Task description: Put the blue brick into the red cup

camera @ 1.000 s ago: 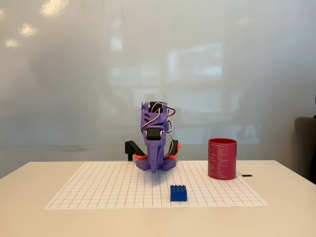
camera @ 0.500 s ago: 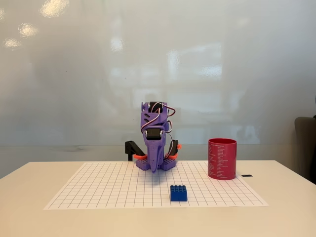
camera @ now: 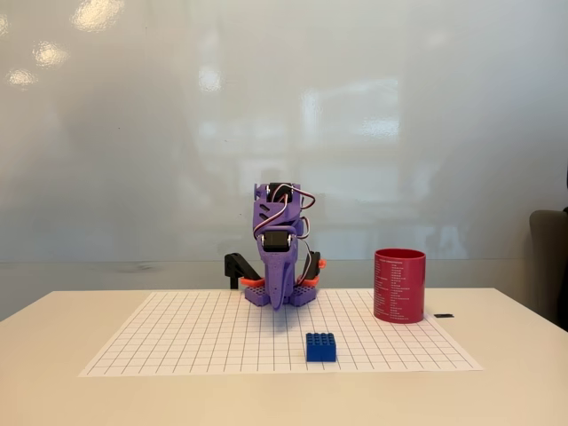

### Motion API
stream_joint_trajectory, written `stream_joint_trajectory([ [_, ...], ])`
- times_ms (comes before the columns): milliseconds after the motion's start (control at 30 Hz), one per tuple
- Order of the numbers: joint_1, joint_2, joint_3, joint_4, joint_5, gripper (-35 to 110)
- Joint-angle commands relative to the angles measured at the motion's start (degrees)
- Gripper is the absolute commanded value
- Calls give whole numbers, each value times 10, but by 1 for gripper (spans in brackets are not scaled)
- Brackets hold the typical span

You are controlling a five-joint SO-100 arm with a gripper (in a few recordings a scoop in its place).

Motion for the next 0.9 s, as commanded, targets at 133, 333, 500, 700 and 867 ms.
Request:
stream_joint_trajectory([
  [133,-11,1,-4,-9,6,0],
  [333,-11,1,-4,-9,6,0],
  [500,-11,1,-4,-9,6,0],
  [700,-6,-87,-33,-52,-28,0],
  [867,17,-342,-247,-40,-33,0],
])
